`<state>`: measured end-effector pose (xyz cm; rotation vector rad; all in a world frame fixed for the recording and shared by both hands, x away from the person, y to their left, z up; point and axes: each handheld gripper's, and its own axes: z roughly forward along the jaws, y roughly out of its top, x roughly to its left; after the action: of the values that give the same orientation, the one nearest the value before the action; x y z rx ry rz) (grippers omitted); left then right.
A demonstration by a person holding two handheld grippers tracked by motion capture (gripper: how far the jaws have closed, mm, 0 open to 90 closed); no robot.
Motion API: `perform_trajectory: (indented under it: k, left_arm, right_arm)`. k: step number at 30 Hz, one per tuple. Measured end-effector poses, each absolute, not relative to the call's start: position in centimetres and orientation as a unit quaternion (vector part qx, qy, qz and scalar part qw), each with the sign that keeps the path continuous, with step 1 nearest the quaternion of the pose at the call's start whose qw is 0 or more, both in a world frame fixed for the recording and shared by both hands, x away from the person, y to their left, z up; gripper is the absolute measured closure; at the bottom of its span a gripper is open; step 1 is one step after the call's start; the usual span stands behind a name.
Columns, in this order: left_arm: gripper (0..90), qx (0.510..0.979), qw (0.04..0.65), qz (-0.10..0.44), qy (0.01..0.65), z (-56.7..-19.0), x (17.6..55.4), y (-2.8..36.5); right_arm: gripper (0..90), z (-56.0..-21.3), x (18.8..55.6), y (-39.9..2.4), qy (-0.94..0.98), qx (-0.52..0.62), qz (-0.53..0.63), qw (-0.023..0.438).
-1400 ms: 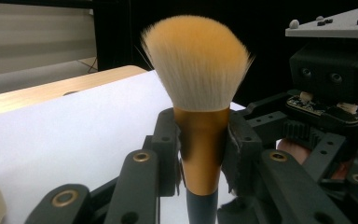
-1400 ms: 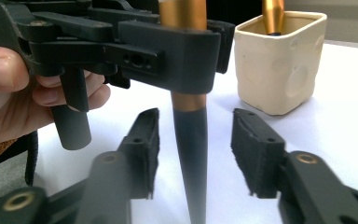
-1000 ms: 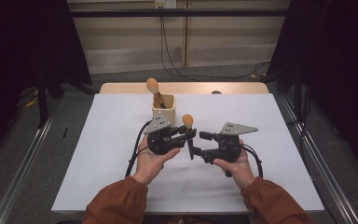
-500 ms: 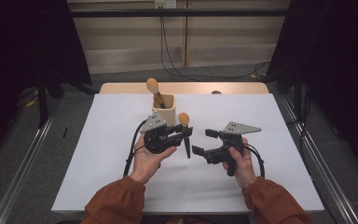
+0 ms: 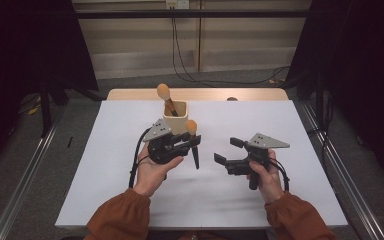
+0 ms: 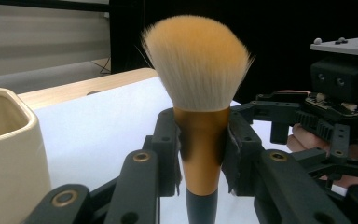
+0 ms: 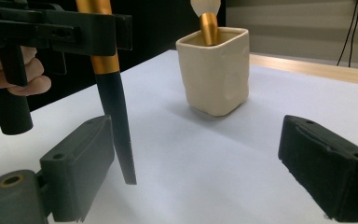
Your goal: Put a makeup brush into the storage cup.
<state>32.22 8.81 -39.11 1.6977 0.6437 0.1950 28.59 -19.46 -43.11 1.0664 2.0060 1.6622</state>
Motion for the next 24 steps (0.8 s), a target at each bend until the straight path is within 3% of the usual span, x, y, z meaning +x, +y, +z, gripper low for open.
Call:
perform_trajectory:
  k: [11, 14, 24]
  left_arm:
    - [69.5, 0.740, 0.603, 0.088, 0.286, -38.7, 32.5, 10.3]
    - [69.5, 0.739, 0.602, 0.095, 0.288, -38.3, 32.7, 11.0]
    - [69.5, 0.737, 0.597, 0.113, 0.297, -37.3, 33.4, 13.0]
  right_arm:
    - [7.5, -43.7, 27.6, -20.5, 0.693, 0.378, 0.585, 0.183]
    - [1.6, -43.6, 27.3, -21.0, 0.687, 0.383, 0.585, 0.200]
    - [1.1, -43.8, 25.9, -23.3, 0.681, 0.392, 0.575, 0.227]
